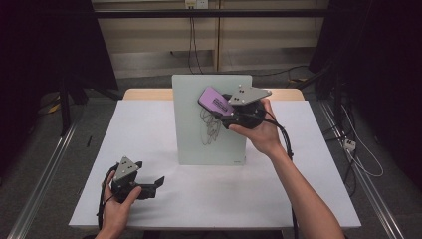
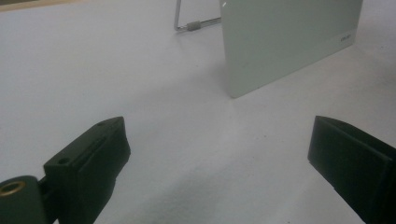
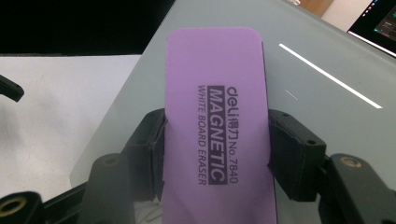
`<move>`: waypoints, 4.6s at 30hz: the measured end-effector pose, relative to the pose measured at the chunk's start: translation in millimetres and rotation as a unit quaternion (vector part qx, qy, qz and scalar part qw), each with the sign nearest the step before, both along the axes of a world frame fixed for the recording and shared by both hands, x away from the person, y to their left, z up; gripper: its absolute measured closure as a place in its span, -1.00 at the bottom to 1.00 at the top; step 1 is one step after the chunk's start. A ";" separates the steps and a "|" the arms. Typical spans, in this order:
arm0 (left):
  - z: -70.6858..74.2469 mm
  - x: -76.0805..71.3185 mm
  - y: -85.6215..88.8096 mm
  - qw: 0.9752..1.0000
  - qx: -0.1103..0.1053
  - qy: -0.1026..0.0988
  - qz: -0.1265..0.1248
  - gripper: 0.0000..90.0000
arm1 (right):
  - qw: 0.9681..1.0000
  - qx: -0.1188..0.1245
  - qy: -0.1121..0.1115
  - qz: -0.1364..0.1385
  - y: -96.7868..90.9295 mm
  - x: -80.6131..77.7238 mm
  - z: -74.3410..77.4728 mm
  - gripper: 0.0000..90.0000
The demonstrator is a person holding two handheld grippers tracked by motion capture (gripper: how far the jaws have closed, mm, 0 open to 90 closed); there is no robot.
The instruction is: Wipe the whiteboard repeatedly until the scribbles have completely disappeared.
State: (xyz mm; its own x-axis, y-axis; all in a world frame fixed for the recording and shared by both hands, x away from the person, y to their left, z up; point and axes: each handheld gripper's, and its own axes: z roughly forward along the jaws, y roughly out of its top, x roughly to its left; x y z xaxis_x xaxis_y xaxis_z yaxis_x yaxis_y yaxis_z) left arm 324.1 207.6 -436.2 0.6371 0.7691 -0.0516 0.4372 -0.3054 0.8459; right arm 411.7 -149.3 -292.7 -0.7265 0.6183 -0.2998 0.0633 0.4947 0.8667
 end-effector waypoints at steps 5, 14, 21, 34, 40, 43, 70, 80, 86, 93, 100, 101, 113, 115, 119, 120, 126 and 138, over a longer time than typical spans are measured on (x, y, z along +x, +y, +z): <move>-0.2 -0.2 -0.4 1.000 0.000 0.001 0.000 -0.89 | 1.000 -0.003 0.002 0.004 -0.3 0.7 -3.3 -0.07; -0.9 0.0 -2.3 1.000 0.002 0.001 -0.002 -0.89 | 1.000 -0.017 0.009 0.014 2.3 -0.8 -10.6 -0.07; -1.0 0.0 -2.1 1.000 0.003 0.001 -0.002 -0.89 | 0.999 -0.021 0.021 0.018 5.5 -3.8 -20.6 -0.07; -1.0 0.1 -2.7 1.000 0.007 0.001 -0.004 -0.89 | 0.998 -0.040 0.044 0.035 14.9 -10.5 -43.7 -0.07; -1.5 0.2 -2.9 1.000 0.006 0.002 -0.003 -0.89 | 0.997 -0.047 0.046 0.035 17.9 -12.0 -45.8 -0.07; -1.4 0.3 -2.8 1.000 0.006 0.002 -0.003 -0.89 | 0.998 -0.048 0.039 0.029 17.0 -11.8 -41.1 -0.07; -1.3 0.6 -3.0 1.000 0.009 0.000 -0.005 -0.89 | 0.999 -0.034 0.002 -0.007 6.9 -6.9 -16.7 -0.07; -2.3 0.8 -4.5 1.000 0.008 0.007 -0.007 -0.89 | 0.998 -0.050 0.020 0.014 18.7 -12.5 -38.9 -0.07; -2.0 0.7 -3.7 1.000 0.006 0.005 -0.004 -0.89 | 0.997 -0.063 0.032 0.026 25.1 -16.5 -53.0 -0.07; -2.0 0.9 -4.2 1.000 0.007 0.004 -0.006 -0.89 | 0.995 -0.075 0.047 0.038 31.4 -21.0 -68.9 -0.07; -2.1 1.0 -3.8 1.000 0.006 0.005 -0.004 -0.89 | 0.994 -0.079 0.060 0.045 35.3 -23.1 -78.4 -0.07; -2.0 1.0 -3.7 1.000 0.006 0.005 -0.004 -0.89 | 0.994 -0.079 0.060 0.044 35.6 -23.2 -78.4 -0.07; -0.9 0.5 -2.5 1.000 0.006 0.002 -0.006 -0.89 | 0.997 -0.059 0.038 0.014 24.1 -15.6 -47.3 -0.07; -1.1 0.8 -2.5 1.000 0.006 0.003 -0.006 -0.89 | 0.998 -0.055 0.032 0.008 21.5 -13.2 -39.2 -0.07; -1.1 1.1 -1.8 1.000 0.006 0.002 -0.005 -0.89 | 0.999 -0.042 0.015 -0.007 16.5 -9.9 -24.6 -0.07; -1.2 1.1 -1.9 1.000 0.007 0.002 -0.005 -0.89 | 0.999 -0.037 0.014 -0.010 14.7 -8.8 -21.5 -0.07; -1.2 1.0 -3.6 1.000 0.008 0.002 -0.007 -0.89 | 0.999 -0.043 0.008 -0.011 15.7 -9.1 -22.3 -0.07; -1.4 0.8 -3.3 1.000 0.011 0.002 -0.004 -0.89 | 0.997 -0.067 0.032 0.014 23.2 -22.5 -63.7 -0.07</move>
